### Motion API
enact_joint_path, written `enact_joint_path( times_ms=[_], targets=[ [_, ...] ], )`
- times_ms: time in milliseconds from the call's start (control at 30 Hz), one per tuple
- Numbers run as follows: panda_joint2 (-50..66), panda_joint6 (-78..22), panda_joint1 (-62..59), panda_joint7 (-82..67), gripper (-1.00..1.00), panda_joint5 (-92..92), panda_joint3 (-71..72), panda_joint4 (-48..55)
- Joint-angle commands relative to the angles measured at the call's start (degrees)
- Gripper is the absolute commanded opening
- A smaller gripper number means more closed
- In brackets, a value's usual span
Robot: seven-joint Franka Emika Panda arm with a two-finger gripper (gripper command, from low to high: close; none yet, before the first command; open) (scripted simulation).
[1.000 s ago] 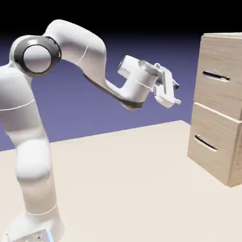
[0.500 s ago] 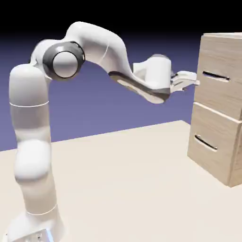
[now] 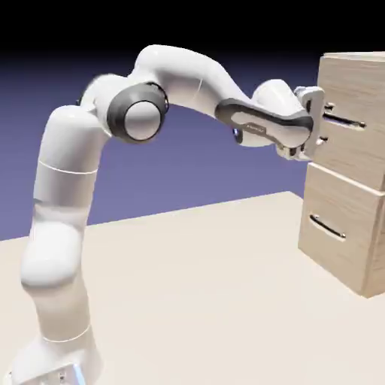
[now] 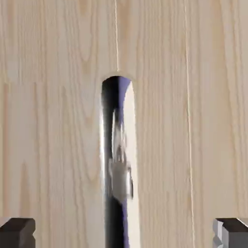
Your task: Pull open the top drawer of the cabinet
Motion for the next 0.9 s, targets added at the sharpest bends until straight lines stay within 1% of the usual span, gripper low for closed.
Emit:
enact_joint_path(
  times_ms=[0, 167, 200, 233, 567, 867],
  targets=[
    [1.5, 0.5, 0.3, -1.0, 0.0, 0.7, -0.3, 2.1],
    [8.9, 3.1, 2.0, -6.2, 0.0, 3.9, -1.6, 12.3],
    [8.9, 3.2, 2.0, -6.2, -1.0, 3.9, -1.6, 12.3],
    [8.9, 3.2, 2.0, -6.2, -1.0, 3.9, -1.6, 12.3],
    [-6.6, -1.8, -0.7, 4.2, -1.0, -2.1, 0.4, -8.4],
    [-23.0, -4.0, -1.1, 12.5, -1.0, -4.9, 0.4, -27.1]
  ],
)
